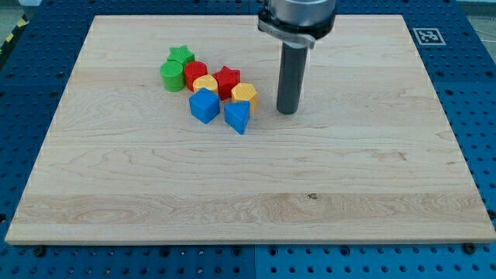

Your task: Place the red star diagonally to the red circle

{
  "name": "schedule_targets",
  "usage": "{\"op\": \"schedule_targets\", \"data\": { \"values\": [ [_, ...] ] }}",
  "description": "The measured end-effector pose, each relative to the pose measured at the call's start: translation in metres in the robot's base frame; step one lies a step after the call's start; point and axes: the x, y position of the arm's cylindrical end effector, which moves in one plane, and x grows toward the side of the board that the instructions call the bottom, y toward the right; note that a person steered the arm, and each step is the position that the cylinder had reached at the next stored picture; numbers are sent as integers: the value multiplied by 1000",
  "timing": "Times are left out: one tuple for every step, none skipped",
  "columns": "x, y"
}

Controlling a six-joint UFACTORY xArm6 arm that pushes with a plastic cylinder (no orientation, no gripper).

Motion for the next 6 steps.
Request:
{"op": "schedule_targets", "data": {
  "values": [
    [18,-28],
    [18,-53],
    [4,-57],
    [-14,-57],
    [-26,-60],
    [-36,-63]
  ]
}}
